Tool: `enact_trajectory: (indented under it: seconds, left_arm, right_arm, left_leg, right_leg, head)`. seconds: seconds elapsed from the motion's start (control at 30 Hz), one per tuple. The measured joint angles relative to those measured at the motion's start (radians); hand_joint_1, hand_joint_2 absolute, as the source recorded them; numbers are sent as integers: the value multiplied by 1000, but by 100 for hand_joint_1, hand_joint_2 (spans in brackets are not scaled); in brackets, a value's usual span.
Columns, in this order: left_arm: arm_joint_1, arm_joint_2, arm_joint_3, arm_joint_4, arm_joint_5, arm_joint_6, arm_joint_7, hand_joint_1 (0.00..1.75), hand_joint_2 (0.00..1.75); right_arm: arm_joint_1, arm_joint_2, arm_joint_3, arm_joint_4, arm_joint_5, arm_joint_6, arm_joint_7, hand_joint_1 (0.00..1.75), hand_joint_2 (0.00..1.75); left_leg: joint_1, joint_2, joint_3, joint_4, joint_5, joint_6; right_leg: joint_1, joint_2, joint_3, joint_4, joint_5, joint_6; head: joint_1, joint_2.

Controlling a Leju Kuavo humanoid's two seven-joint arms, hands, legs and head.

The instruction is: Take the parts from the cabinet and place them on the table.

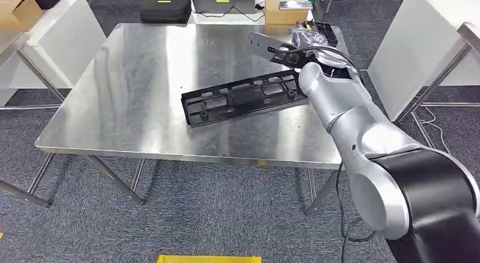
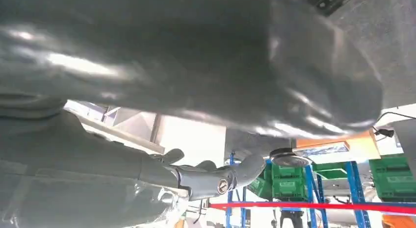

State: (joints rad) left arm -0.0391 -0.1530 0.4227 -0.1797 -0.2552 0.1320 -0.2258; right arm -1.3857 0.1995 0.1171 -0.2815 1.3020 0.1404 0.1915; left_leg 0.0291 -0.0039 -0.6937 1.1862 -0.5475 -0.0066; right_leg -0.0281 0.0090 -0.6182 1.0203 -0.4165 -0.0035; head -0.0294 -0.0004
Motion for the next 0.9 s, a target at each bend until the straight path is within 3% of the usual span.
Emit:
enact_trajectory:
  seconds: [0.07, 0.1, 0.13, 0.17, 0.2, 0.23, 0.27, 0.3, 0.33, 0.4, 0.43, 0.47, 0.53, 0.57, 0.6, 0.63, 0.67, 0.7, 0.73, 0.77, 0.8, 0.87, 0.9]
  left_arm:
    - [0, 1, 0, 0, -2, -2, -1, 0, 0]
    - [0, 1, 0, 0, -3, -4, -1, 0, 0]
    - [0, 1, 0, 0, -4, -5, -1, 0, 0]
    - [-1, 1, 0, 0, -4, -7, -1, 0, 0]
    - [-2, 2, 0, 0, -5, -9, -2, 0, 0]
    - [-4, 4, 0, -1, -6, -10, -2, 0, 0]
    - [-5, 8, 0, -2, -6, -11, -2, 0, 0]
    - [-6, 8, 0, -2, -7, -15, -3, 0, 0]
    - [-6, 8, 0, -2, -7, -18, -3, 0, 0]
    - [-5, 8, 0, -3, -7, -19, -3, 0, 0]
    - [-7, 8, 0, -3, -7, -19, -3, 0, 0]
    - [-8, 8, 0, -3, -7, -19, -3, 0, 0]
    - [-9, 6, 0, -5, -10, -20, -3, 0, 0]
    - [-9, 6, 0, -4, -12, -21, -3, 0, 0]
    - [-9, 6, 0, -4, -16, -22, -3, 0, 0]
    - [-9, 5, 0, -4, -16, -22, -3, 0, 0]
    - [-9, 5, 0, -4, -16, -24, -3, 0, 0]
    - [-9, 3, 0, -4, -16, -26, -3, 0, 0]
    - [-9, 3, 0, -4, -18, -27, -3, 0, 0]
    - [-9, 3, 0, -5, -18, -28, -3, 0, 0]
    - [-9, 3, 0, -5, -18, -28, -3, 0, 0]
    - [-9, 3, 0, -5, -19, -29, -4, 0, 0]
    - [-7, 3, 0, -4, -19, -29, -4, 0, 0]
  right_arm:
    - [2, 0, 0, 0, 2, 0, 0, 0, 0]
    - [3, -1, 0, 0, 3, 0, 0, 0, 0]
    - [3, -2, 0, 0, 3, 0, 0, 0, 0]
    - [3, -4, 0, 0, 6, 0, 2, 0, 0]
    - [1, -6, 0, 0, 7, 0, 2, 0, 0]
    - [-1, -7, 0, -1, 8, 0, 3, 0, 0]
    - [-2, -8, 0, -2, 9, -1, 3, 0, 0]
    - [-4, -12, -1, -3, 10, -2, 5, 0, 0]
    - [-6, -12, 0, -3, 12, -2, 5, 0, 0]
    - [-5, -14, -1, -3, 14, -2, 5, 0, 0]
    - [-8, -24, -1, -3, 15, -2, 5, 0, 0]
    - [-10, -24, -1, -3, 15, -2, 5, 0, 0]
    - [-11, -29, -2, -3, 16, -2, 6, 0, 0]
    - [-8, -31, -2, -3, 17, -2, 6, 0, 0]
    - [-5, -34, -2, -3, 18, -2, 12, 0, 0]
    - [-3, -36, -3, -3, 18, -2, 14, 0, 0]
    - [-2, -38, -3, -3, 18, -2, 15, 0, 0]
    - [-3, -38, -3, -3, 19, -2, 15, 0, 0]
    - [-4, -38, -3, -3, 20, -2, 15, 0, 0]
    - [-6, -39, -4, -3, 21, -2, 15, 0, 0]
    - [-4, -37, -5, -3, 21, -2, 16, 0, 0]
    - [-4, -41, -6, -3, 24, -3, 18, 0, 0]
    - [-2, -42, -7, -3, 26, -3, 18, 0, 0]
  left_leg:
    - [0, 0, -44, 137, -63, -3]
    - [0, 0, -39, 151, -60, -1]
    - [0, 0, -11, 121, -36, 3]
    - [-1, 0, 36, 58, -2, 9]
    - [-3, 0, 101, -32, 29, 19]
    - [-8, 1, 170, -132, 27, 33]
    - [-10, 3, 188, -164, 8, 34]
    - [-20, 4, 178, -156, 28, 31]
    - [-23, 3, 175, -159, 26, 34]
    - [-26, 3, 158, -176, 53, 49]
    - [-16, 12, 164, -187, 76, 51]
    - [-16, 10, 149, -193, 91, 64]
    - [-16, 12, 120, -193, 113, 62]
    - [-17, 13, 100, -192, 128, 61]
    - [-17, 13, 84, -191, 141, 60]
    - [-16, 13, 71, -191, 151, 58]
    - [-16, 13, 57, -190, 162, 55]
    - [-16, 13, 45, -188, 171, 51]
    - [-16, 12, 36, -184, 179, 46]
    - [-21, 12, 27, -180, 185, 39]
    - [-21, 13, 24, -180, 193, 32]
    - [-19, 12, 23, -186, 212, 23]
    - [-19, 10, 20, -188, 220, 16]
  right_leg:
    - [7, -3, -19, 1, 13, -8]
    - [9, -3, -29, 1, 20, -9]
    - [11, -3, -38, 1, 28, -7]
    - [13, -3, -46, 1, 36, -7]
    - [16, -2, -52, 1, 43, -4]
    - [15, -3, -55, 2, 50, 0]
    - [19, -3, -58, 2, 54, 7]
    - [16, -8, -57, -1, 63, 14]
    - [13, -11, -58, -1, 68, 21]
    - [18, -11, -58, -21, 93, 38]
    - [16, -11, -75, -2, 69, 34]
    - [18, -10, -94, 38, 18, 22]
    - [16, -10, -130, 167, -79, 12]
    - [14, -10, -148, 263, -118, 17]
    - [14, -10, -147, 311, -116, 30]
    - [12, -10, -129, 310, -100, 42]
    - [12, -10, -88, 271, -71, 55]
    - [11, -10, -27, 193, -49, 61]
    - [9, -10, 45, 94, -48, 58]
    - [13, -9, 106, 9, -83, 47]
    - [22, -6, 116, -20, -94, 38]
    - [24, -7, 103, -17, -84, 28]
    - [19, -10, 92, -21, -74, 15]
  head:
    - [0, 0]
    - [1, 0]
    - [0, 0]
    - [0, 0]
    - [0, 0]
    - [0, 0]
    - [1, 0]
    - [2, 0]
    - [-2, 0]
    - [-4, 0]
    - [-4, 0]
    - [0, 0]
    - [3, 0]
    - [4, 0]
    - [5, 0]
    - [6, 0]
    - [6, 0]
    - [7, 0]
    - [7, 0]
    - [8, 0]
    - [4, 0]
    - [5, 0]
    - [5, 0]
